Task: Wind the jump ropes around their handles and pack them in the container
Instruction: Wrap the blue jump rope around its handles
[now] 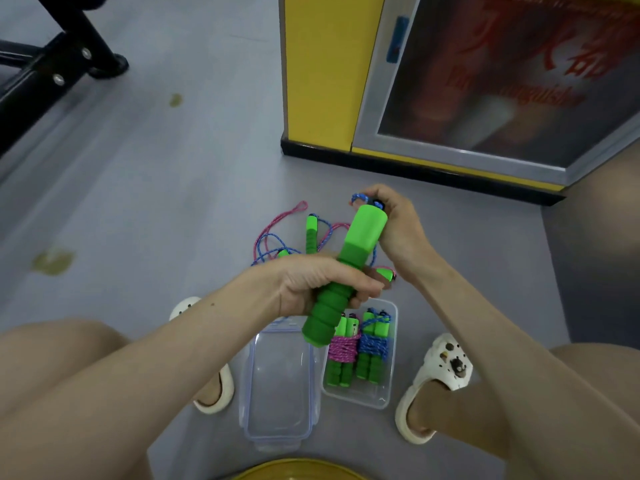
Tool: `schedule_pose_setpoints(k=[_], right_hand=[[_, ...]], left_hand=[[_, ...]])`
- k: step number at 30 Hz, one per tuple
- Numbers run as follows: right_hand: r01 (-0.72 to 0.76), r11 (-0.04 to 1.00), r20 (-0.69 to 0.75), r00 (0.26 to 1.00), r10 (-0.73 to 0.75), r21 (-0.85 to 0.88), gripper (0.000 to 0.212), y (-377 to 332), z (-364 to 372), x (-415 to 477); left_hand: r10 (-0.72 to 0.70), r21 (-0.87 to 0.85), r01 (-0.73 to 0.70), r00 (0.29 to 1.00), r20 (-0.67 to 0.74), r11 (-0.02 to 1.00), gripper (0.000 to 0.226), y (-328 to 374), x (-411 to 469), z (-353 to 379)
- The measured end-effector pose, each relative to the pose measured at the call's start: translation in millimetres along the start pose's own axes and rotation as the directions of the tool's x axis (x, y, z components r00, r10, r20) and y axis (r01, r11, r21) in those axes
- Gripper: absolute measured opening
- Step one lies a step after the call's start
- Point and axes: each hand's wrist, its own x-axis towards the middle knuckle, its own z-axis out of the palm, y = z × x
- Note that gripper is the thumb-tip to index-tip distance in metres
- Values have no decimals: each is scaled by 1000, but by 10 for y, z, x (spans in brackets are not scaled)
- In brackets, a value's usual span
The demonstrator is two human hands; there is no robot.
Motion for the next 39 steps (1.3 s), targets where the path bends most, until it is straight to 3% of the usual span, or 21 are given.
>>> schedule_pose_setpoints(k=[3,5,7,10,14,18,20,22,23,25,26,30,34,39], right_hand=[[-31,999,8,999,32,-36,18,14,-32,-19],[-96,994,74,992,100,-48,18,-4,-75,-60],[-172,984,149,973,177,-46,26,-18,-110,-125],[-138,962,190,964,185,-234,27,31,-92,-233],[-105,965,391,899,195,-240,25,79,-72,-321],[-54,953,529,822,212,-297,27,66,-98,-366],[-34,944,542,812,217,-328,32,81,-108,-367],[-3,935,530,823,203,-354,30,36,-149,-343],[2,938,515,836,189,-348,28,2,-190,-319],[-22,957,461,873,160,-291,19,-74,-299,-264],[-30,965,428,892,144,-262,14,-98,-351,-241],[9,972,289,955,61,-235,12,-102,-411,-204],[-13,981,394,915,90,-195,13,-84,-401,-218],[-159,987,515,844,150,-27,24,-90,-433,-219]], left_hand=[[15,-50,-14,1000,24,999,13,21,44,100],[110,-160,-104,994,26,982,22,65,55,115],[236,-312,-236,971,-40,920,38,108,81,79],[362,-486,-407,913,-189,773,56,193,101,3],[367,-389,-527,832,-416,755,61,226,123,-65],[308,-477,-598,774,-554,644,20,271,98,-85],[301,-380,-587,749,-590,715,15,290,103,-115],[366,-117,-524,722,-587,844,21,273,134,-193],[414,68,-458,719,-558,887,33,252,141,-231],[460,380,-297,749,-477,876,63,219,156,-287],[435,448,-228,786,-438,864,69,197,159,-303],[268,519,-112,934,-236,848,57,140,148,-228],[107,367,-105,994,15,924,59,64,155,-221],[121,139,-177,933,338,974,43,60,122,-155]])
